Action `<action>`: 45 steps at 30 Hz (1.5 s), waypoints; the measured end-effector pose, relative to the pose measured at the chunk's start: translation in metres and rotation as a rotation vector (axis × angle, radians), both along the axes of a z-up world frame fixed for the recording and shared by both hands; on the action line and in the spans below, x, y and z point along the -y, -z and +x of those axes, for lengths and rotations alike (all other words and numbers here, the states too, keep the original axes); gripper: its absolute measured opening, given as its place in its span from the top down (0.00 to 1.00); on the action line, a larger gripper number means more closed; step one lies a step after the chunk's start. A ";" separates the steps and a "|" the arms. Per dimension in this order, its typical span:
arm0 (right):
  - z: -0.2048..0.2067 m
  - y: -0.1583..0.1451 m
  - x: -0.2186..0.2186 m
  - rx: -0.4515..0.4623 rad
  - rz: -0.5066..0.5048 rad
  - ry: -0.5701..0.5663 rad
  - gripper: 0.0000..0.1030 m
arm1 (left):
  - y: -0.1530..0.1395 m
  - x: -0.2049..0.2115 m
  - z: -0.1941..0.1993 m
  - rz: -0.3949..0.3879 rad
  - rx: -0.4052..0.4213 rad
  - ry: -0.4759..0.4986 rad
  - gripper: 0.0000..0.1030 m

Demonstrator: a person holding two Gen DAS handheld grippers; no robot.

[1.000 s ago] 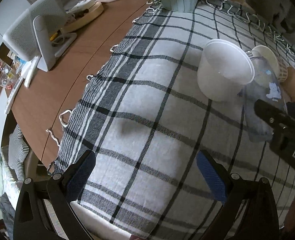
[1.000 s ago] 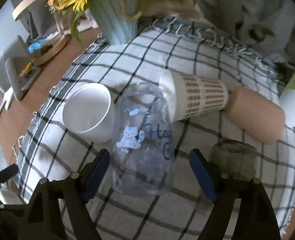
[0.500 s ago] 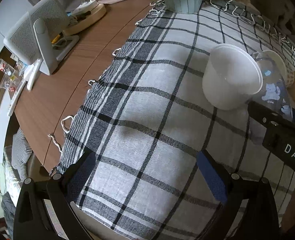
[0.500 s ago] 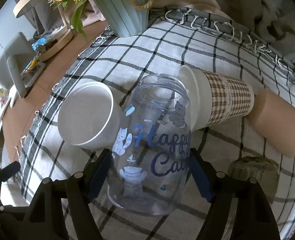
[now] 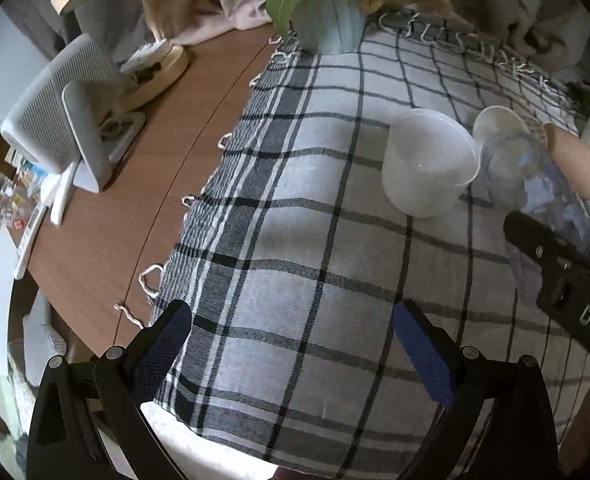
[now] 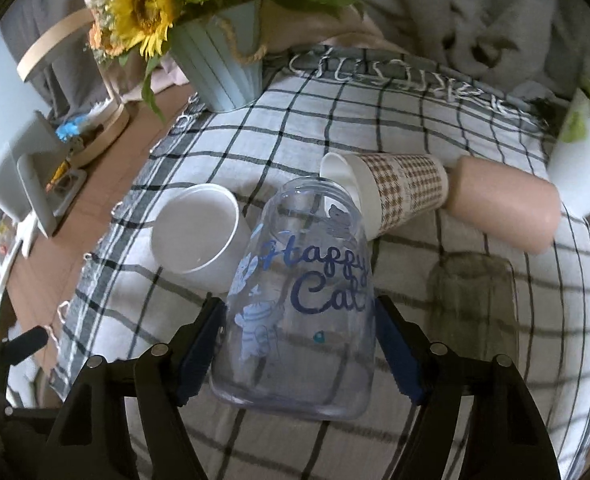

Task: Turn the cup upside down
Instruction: 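Lift the jar with the right tool and pull it back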

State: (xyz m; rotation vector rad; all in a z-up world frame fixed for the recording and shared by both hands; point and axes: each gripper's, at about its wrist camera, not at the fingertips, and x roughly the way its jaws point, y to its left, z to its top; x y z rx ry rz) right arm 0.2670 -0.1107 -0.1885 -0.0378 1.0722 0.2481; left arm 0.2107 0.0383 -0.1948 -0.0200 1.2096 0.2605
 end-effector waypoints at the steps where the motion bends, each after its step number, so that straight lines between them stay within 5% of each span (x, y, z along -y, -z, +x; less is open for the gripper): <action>1: -0.004 0.000 0.001 -0.001 0.002 0.012 0.28 | 0.001 0.000 -0.001 -0.002 0.001 0.008 0.00; 20: -0.089 -0.004 0.004 0.016 0.003 0.136 0.28 | 0.016 0.007 -0.046 -0.003 -0.048 0.174 0.00; 45: -0.111 0.034 0.005 -0.086 -0.005 0.188 0.28 | 0.036 0.010 -0.068 -0.001 -0.119 0.234 0.00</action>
